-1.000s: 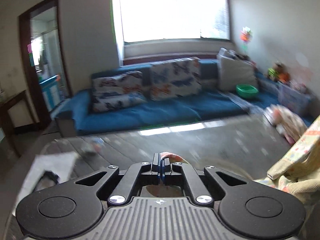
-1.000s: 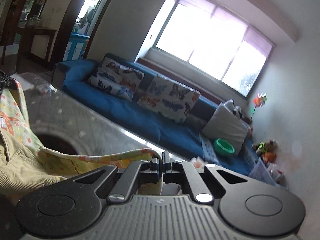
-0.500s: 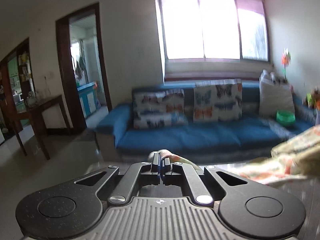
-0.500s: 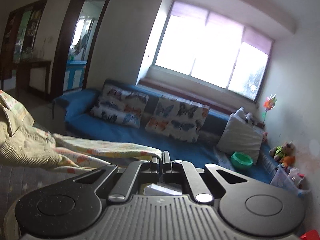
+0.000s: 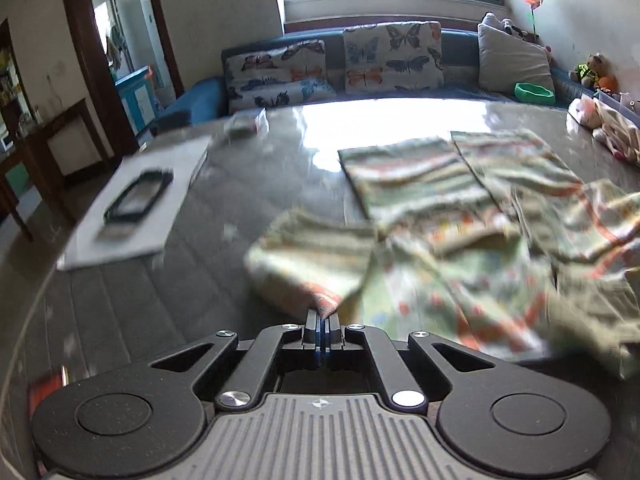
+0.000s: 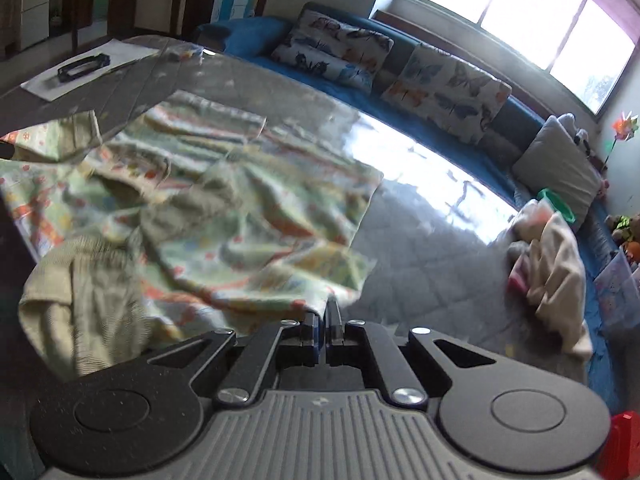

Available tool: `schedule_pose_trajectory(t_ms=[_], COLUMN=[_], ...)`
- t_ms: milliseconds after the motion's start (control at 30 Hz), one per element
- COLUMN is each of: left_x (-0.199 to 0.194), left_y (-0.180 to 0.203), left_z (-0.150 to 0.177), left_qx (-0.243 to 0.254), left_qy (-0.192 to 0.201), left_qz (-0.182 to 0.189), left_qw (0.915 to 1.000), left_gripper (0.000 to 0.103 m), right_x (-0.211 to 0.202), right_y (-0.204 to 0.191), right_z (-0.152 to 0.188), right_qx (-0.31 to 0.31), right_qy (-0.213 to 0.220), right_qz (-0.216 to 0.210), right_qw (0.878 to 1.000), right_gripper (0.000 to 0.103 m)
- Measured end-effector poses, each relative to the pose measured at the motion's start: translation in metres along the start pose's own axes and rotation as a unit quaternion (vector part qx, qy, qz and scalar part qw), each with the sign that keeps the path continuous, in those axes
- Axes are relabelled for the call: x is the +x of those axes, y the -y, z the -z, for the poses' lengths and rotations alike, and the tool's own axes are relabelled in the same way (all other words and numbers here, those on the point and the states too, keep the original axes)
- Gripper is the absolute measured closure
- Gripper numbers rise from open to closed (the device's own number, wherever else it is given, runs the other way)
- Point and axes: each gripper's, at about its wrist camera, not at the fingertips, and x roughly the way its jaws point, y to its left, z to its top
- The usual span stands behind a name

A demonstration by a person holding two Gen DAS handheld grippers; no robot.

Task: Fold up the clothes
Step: 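Lay the shirt flat on the table and open both tools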

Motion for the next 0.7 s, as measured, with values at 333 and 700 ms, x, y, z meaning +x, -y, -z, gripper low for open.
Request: schedule_pose_trajectory(t_ms=[333,700], left_x=[-0.009,-0.024], left_y=[-0.016,-0.032], left_z=[0.04,0.057], left_qx=[-0.004,-0.001], left_qy=[-0.027,-0.001], left_qz=[0.006,-0.003], left_qw=[0.9996,1.0], left_gripper=[0.087,0.047], right_x=[-0.042,-0.068], right_y=[0.002,-0.04], right_z=[0.054,0.034], right_qx=[0.03,-0.009], right_qy=[-0.015,0.038], right_qz=[-0.016,-0.063], right_qw=[0.999,0.997], right_gripper=[0.089,0.085])
